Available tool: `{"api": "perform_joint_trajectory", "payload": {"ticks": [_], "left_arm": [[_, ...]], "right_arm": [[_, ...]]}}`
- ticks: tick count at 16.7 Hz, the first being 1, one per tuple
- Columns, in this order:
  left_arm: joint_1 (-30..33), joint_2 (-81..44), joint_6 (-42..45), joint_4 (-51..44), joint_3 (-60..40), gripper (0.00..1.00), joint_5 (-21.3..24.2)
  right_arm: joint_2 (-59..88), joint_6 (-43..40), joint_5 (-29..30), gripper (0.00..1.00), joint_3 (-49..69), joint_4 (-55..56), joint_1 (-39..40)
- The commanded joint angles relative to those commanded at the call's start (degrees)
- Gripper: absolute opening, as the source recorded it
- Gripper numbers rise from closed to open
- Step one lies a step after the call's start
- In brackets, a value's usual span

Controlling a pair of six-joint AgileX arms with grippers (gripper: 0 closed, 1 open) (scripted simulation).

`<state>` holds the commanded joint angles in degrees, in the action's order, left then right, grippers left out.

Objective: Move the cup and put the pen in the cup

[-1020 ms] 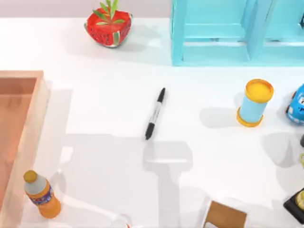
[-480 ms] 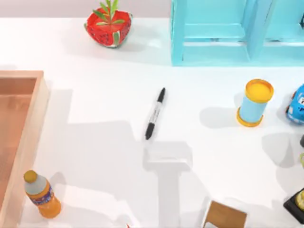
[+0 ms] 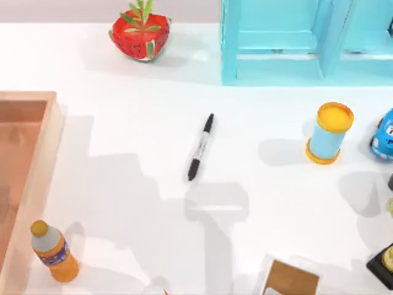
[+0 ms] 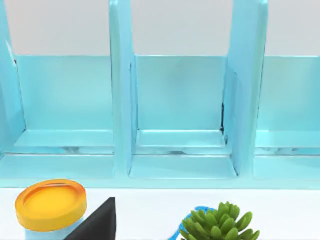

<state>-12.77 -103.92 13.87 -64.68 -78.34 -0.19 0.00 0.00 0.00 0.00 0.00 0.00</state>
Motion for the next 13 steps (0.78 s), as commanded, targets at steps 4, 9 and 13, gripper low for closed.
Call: {"api": "perform_joint_trajectory", "payload": {"ticks": [4, 9, 13], "left_arm": [[-0.1, -1.4, 0.1, 6.8, 5.0, 1.00, 0.0], [-0.3, -3.0, 0.3, 12.7, 9.7, 1.00, 0.0], [-0.3, -3.0, 0.3, 12.7, 9.7, 0.92, 0.0]], "right_arm": [[0.0, 0.0, 0.0, 1.00, 0.0, 0.0, 0.0], [0.0, 0.0, 0.0, 1.00, 0.0, 0.0, 0.0], [0.0, 0.0, 0.0, 1.00, 0.0, 0.0, 0.0]]}}
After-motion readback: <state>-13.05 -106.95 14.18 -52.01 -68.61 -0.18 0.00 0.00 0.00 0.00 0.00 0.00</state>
